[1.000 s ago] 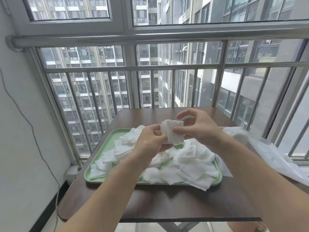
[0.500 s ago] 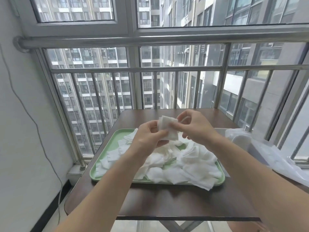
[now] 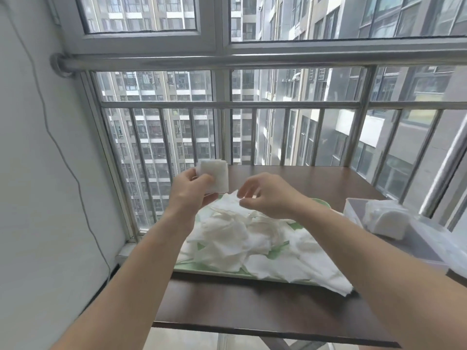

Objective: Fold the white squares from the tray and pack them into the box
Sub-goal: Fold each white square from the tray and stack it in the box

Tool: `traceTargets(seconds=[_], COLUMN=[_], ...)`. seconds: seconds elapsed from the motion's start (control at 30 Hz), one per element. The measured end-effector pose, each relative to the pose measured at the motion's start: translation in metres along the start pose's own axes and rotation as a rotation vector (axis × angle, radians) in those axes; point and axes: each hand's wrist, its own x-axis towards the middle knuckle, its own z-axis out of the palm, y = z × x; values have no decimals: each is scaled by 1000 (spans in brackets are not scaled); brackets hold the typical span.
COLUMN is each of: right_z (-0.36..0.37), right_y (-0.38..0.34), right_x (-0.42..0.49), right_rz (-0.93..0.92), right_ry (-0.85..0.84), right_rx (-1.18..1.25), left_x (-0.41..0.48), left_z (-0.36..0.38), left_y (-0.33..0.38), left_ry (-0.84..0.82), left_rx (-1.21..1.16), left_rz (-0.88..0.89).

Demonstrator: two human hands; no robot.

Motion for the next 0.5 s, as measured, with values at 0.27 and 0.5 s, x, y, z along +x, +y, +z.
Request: traceTargets(seconds=[0.27, 0.5], right_z=[32, 28], right_y=[-26, -19], right_x=[18, 20], right_rz=[60, 61], right_ry=[-109, -3], right_rx=[-250, -66], left_x=[7, 6], left_z=[-23, -28], left_y=[-2, -8], left_ry=[47, 37], left_rx=[26, 28], left_rz=[-5, -23])
